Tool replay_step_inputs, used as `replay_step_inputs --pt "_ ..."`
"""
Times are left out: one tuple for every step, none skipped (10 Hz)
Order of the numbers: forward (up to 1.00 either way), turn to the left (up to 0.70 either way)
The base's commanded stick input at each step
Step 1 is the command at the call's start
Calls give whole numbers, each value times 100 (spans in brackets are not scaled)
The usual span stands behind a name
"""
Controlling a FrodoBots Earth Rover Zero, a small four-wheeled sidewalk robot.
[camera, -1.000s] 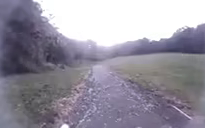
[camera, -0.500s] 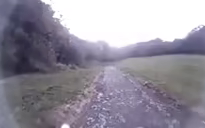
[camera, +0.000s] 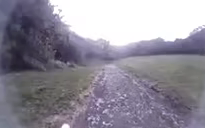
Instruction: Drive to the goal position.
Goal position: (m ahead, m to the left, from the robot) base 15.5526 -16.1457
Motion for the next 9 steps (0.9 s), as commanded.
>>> replay_step_inputs --pt "70 -35" --pt "70 -35" --pt "70 -16" --pt "70 0" --pt "70 0" --pt "70 0" --pt "70 0" --pt "70 0" --pt "70 0"
